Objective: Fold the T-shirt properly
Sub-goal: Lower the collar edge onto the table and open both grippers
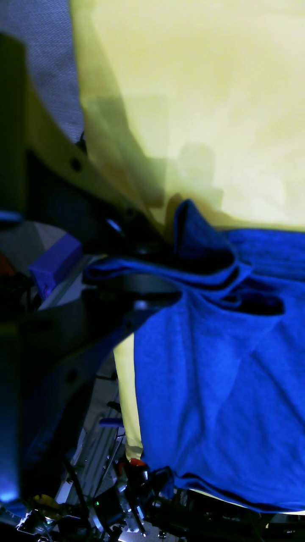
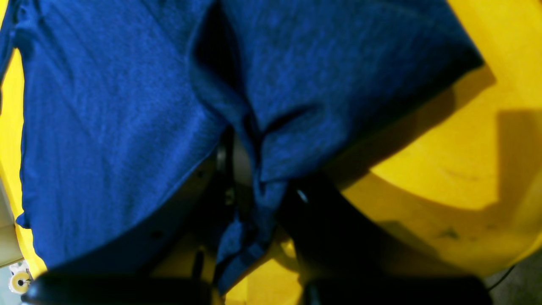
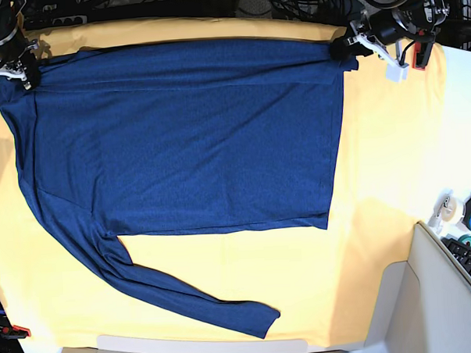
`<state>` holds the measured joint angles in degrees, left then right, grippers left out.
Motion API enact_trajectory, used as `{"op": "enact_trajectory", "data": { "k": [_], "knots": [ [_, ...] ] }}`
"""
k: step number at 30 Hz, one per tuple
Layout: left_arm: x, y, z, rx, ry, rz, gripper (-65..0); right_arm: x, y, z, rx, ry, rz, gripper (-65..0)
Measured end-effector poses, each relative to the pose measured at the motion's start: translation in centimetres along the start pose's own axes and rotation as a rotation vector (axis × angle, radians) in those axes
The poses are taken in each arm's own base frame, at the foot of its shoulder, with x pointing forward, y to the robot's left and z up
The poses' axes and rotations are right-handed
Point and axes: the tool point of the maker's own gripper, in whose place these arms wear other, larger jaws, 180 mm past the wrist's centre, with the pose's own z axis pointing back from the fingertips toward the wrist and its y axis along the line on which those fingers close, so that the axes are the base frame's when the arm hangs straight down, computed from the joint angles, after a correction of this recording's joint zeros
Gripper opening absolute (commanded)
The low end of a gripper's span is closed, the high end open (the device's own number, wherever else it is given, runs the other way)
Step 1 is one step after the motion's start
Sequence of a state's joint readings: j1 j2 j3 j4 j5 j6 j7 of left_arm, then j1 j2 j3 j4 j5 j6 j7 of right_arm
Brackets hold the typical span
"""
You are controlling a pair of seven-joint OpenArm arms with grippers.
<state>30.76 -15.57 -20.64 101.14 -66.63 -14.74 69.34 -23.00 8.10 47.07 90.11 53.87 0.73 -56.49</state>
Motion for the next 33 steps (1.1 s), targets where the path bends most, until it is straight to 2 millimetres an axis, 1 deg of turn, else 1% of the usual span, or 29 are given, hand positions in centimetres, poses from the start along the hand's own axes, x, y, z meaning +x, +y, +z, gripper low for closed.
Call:
{"op": "enact_trajectory", "data": {
  "k": [2, 4, 6, 9, 13, 16, 17, 21, 24, 27, 33],
  "knots": [
    [0.0, 0.0, 0.0, 0.0, 0.0, 0.0, -64.9, 0.0, 0.0, 0.0, 0.003, -0.002, -0.005, -65.0],
    [0.0, 0.0, 0.0, 0.002, 0.0, 0.003, -62.8, 0.1, -0.1, 0.1, 0.005, -0.005, 0.0, -64.9],
    [0.0, 0.0, 0.0, 0.001, 0.0, 0.003, -59.4, 0.0, -0.3, 0.1, 0.002, -0.008, 0.002, -59.7],
    [0.1, 0.0, 0.0, 0.003, -0.001, 0.001, -55.7, 0.1, -0.2, 0.2, 0.013, -0.012, -0.002, -49.1],
    [0.1, 0.1, 0.0, 0.005, -0.001, 0.001, -54.8, 0.0, 0.3, 0.4, 0.051, -0.018, -0.019, -37.4],
    [0.1, 0.1, 0.0, 0.004, -0.001, 0.001, -54.7, -0.4, 0.5, 0.8, 0.093, -0.01, -0.062, -30.3],
    [0.1, 0.1, 0.0, 0.004, -0.001, 0.001, -54.7, -0.6, 0.2, 1.0, 0.09, -0.006, -0.062, -29.0],
    [0.1, 0.1, 0.0, 0.005, -0.001, 0.004, -54.5, -0.9, 0.1, 1.4, 0.111, 0.003, -0.085, -27.9],
    [0.0, 0.1, 0.0, 0.006, 0.002, 0.004, -51.8, -1.1, -0.2, 1.7, 0.108, 0.008, -0.081, -27.9],
    [0.0, 0.1, 0.0, 0.007, 0.002, 0.003, -49.3, -1.6, -0.5, 2.7, 0.071, 0.028, -0.024, -27.9],
    [0.6, -1.6, 0.7, -0.007, -0.016, -0.057, -48.6, -2.3, -0.7, 4.1, 0.002, 0.052, 0.043, -27.8]
  ]
}}
